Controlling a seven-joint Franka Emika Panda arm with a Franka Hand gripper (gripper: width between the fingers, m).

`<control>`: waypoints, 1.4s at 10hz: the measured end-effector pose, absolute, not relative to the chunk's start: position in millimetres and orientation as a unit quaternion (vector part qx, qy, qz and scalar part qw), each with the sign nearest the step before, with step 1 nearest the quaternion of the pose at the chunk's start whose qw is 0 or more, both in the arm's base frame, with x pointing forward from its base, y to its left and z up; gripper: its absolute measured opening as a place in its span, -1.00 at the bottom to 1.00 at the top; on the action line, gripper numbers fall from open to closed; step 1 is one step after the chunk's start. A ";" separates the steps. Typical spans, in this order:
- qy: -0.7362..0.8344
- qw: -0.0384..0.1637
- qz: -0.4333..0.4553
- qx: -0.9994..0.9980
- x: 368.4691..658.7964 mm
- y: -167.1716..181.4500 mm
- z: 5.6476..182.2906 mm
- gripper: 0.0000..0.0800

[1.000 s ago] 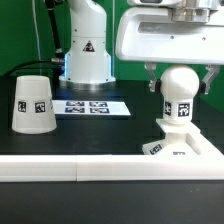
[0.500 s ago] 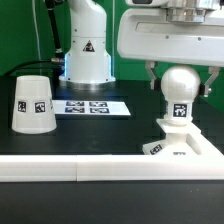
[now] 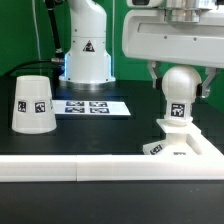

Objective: Assemble lamp

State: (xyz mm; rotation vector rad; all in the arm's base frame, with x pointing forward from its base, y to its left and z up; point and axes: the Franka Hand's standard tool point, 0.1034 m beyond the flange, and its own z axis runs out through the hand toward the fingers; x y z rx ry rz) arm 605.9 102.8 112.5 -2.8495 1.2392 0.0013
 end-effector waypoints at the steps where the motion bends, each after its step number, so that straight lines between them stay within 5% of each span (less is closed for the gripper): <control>1: 0.459 0.029 0.010 -0.888 605.8 102.2 112.5 0.45; 6: 0.576 0.048 0.031 -0.815 605.3 104.0 110.9 0.45; 7: 0.575 0.049 0.032 -0.816 605.1 105.0 110.8 0.64; 9: 0.558 0.048 0.030 -0.828 605.1 105.6 110.8 0.72; 14: 0.313 0.056 0.010 -0.948 606.9 107.0 111.3 0.75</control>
Offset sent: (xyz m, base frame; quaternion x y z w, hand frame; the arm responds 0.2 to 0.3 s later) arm -0.0002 -0.0032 -0.0021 0.0099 -0.0108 0.1750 0.9845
